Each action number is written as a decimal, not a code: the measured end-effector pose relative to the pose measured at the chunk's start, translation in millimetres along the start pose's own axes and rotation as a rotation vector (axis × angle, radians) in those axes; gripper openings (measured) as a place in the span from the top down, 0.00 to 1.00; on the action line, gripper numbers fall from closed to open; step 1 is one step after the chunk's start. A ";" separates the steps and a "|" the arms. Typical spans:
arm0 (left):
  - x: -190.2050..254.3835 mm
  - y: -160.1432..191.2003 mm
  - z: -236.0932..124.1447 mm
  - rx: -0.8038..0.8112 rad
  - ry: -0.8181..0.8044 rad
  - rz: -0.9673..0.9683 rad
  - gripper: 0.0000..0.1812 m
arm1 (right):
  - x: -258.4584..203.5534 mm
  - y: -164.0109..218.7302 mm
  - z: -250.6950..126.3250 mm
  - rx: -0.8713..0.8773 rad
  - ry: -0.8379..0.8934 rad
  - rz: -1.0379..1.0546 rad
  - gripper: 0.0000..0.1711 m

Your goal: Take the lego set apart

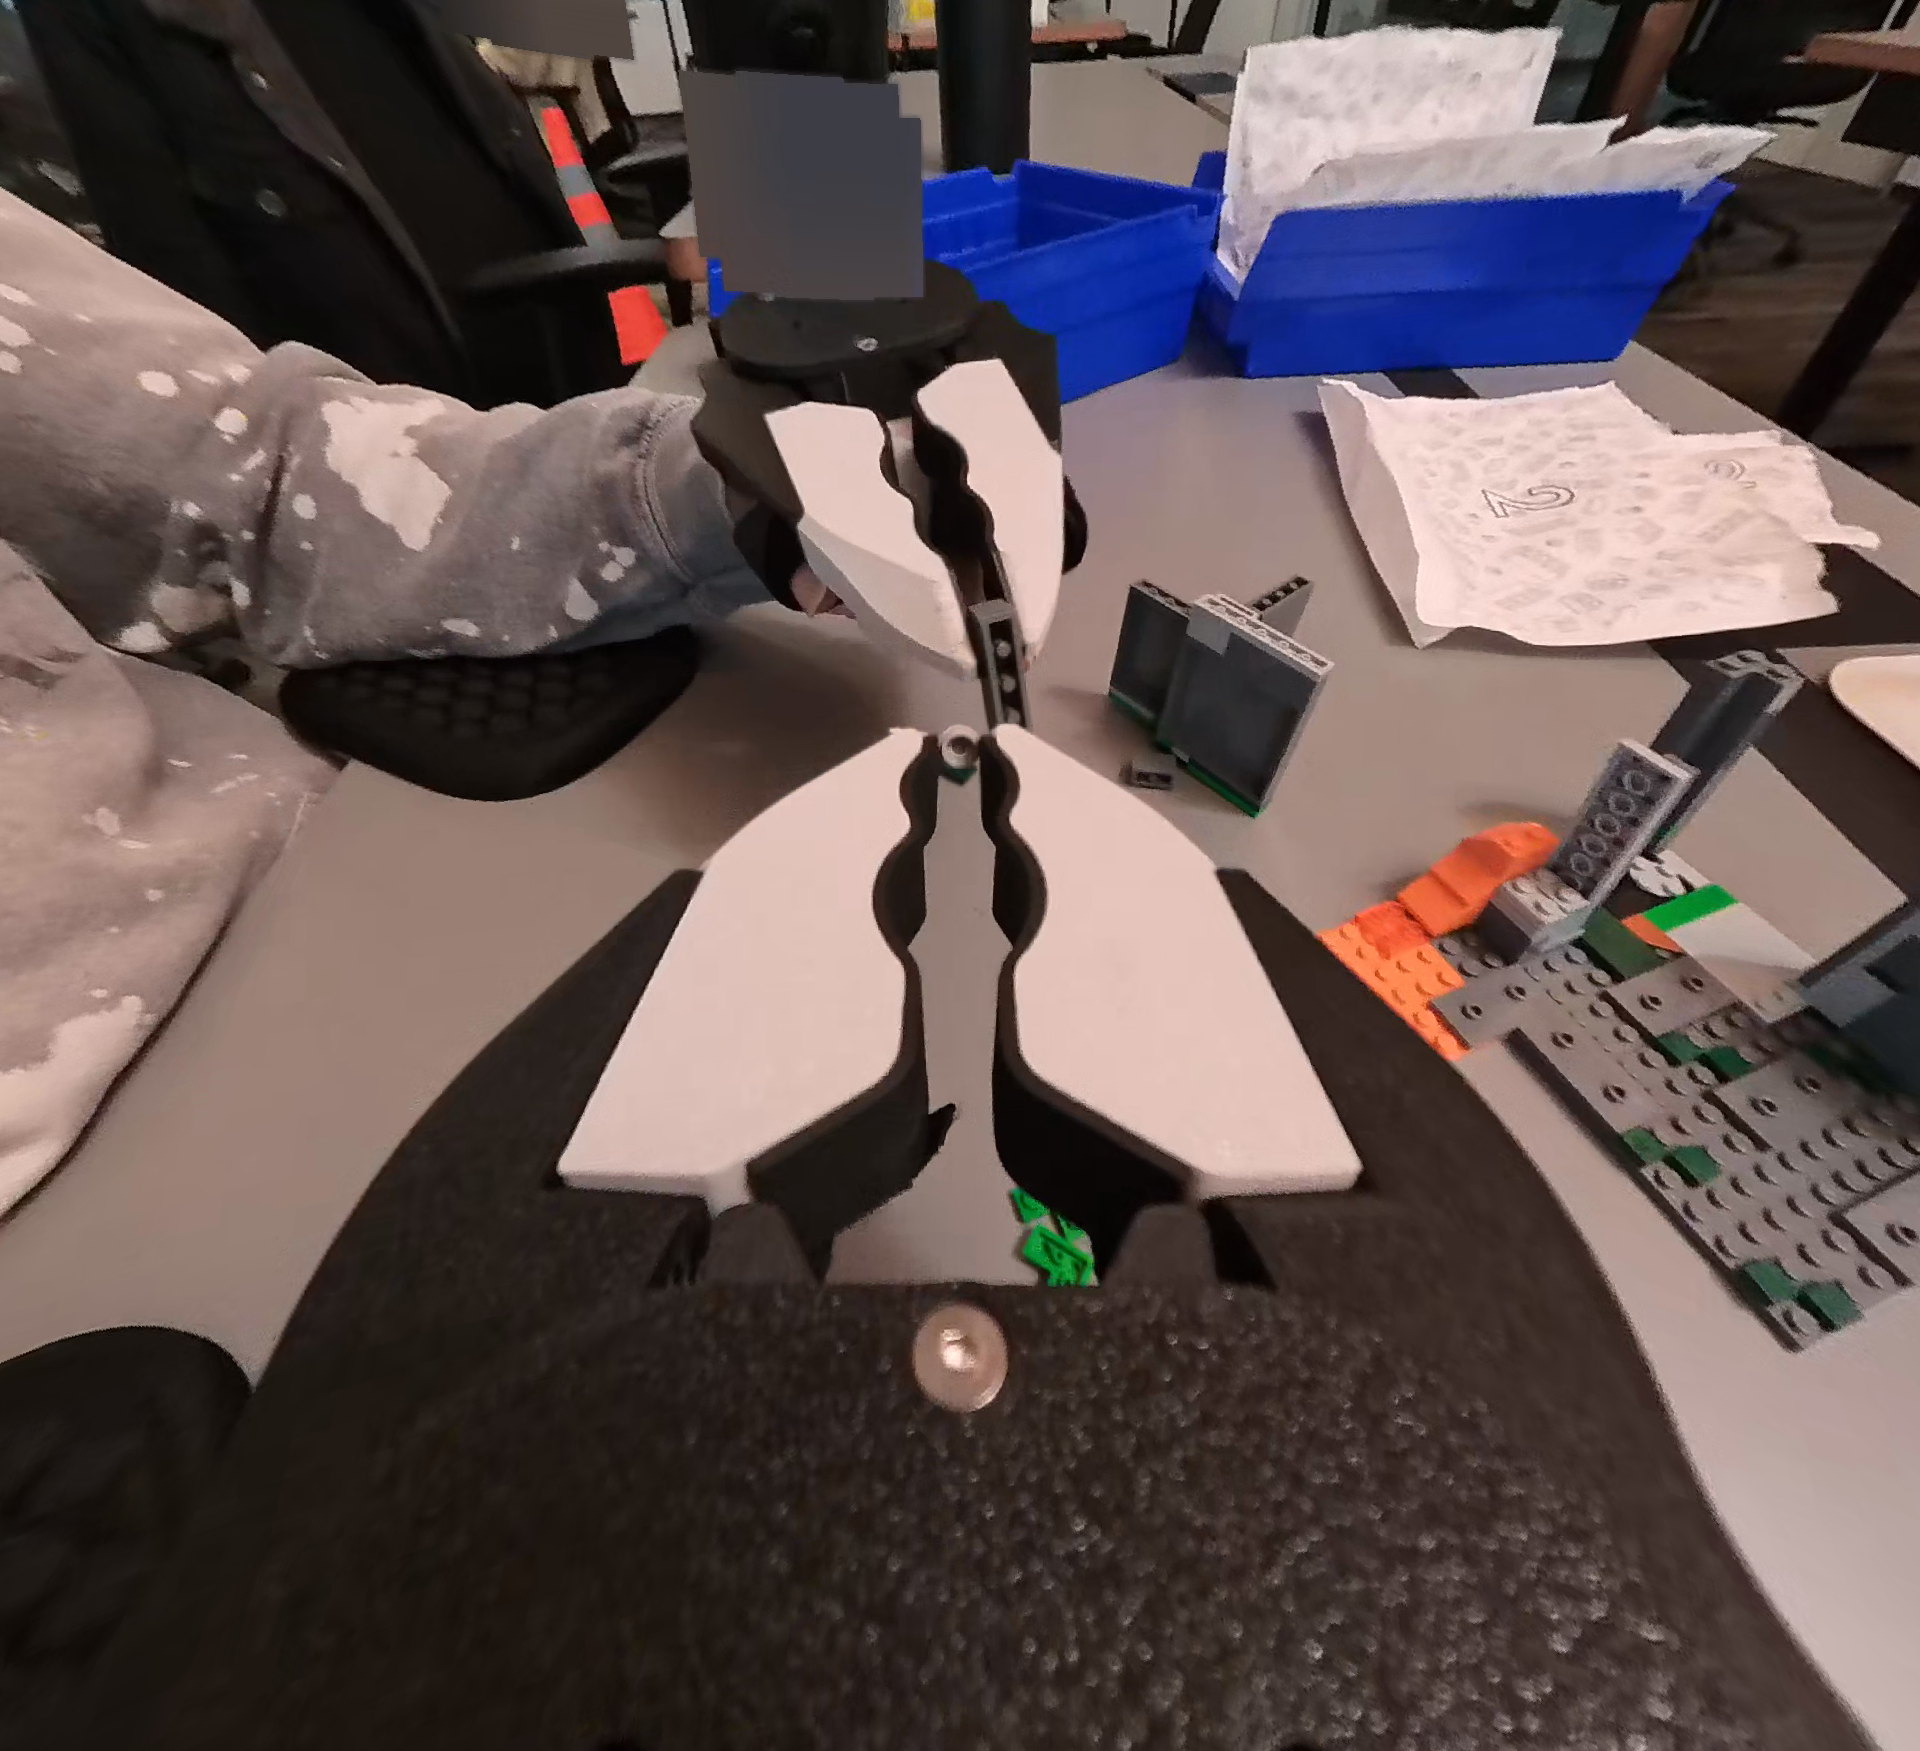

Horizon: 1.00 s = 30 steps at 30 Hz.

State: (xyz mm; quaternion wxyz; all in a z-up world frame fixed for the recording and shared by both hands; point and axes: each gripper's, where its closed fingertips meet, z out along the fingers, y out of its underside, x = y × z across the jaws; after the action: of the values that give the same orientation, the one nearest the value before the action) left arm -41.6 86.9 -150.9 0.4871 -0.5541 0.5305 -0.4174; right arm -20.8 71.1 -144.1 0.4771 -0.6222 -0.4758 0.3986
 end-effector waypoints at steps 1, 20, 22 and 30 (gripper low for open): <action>-2.3 1.6 -0.4 -0.004 -0.013 0.003 0.95 | 1.5 3.0 1.1 -0.016 0.011 -0.002 0.95; 7.8 28.7 12.8 -0.127 0.007 0.021 0.96 | 0.5 45.2 35.1 -0.201 0.010 0.017 0.84; 5.2 38.6 13.1 -0.184 -0.012 0.043 0.96 | 1.0 43.4 34.3 -0.194 0.010 0.021 0.84; 0.5 38.4 8.6 -0.162 -0.022 0.021 0.96 | 8.4 31.9 24.4 -0.131 0.058 0.016 0.87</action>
State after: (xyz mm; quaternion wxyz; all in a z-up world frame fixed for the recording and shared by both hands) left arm -40.1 88.7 -190.1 0.4506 -0.5907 0.5630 -0.3620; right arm -35.3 81.6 -181.0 0.4457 -0.6673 -0.4817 0.3522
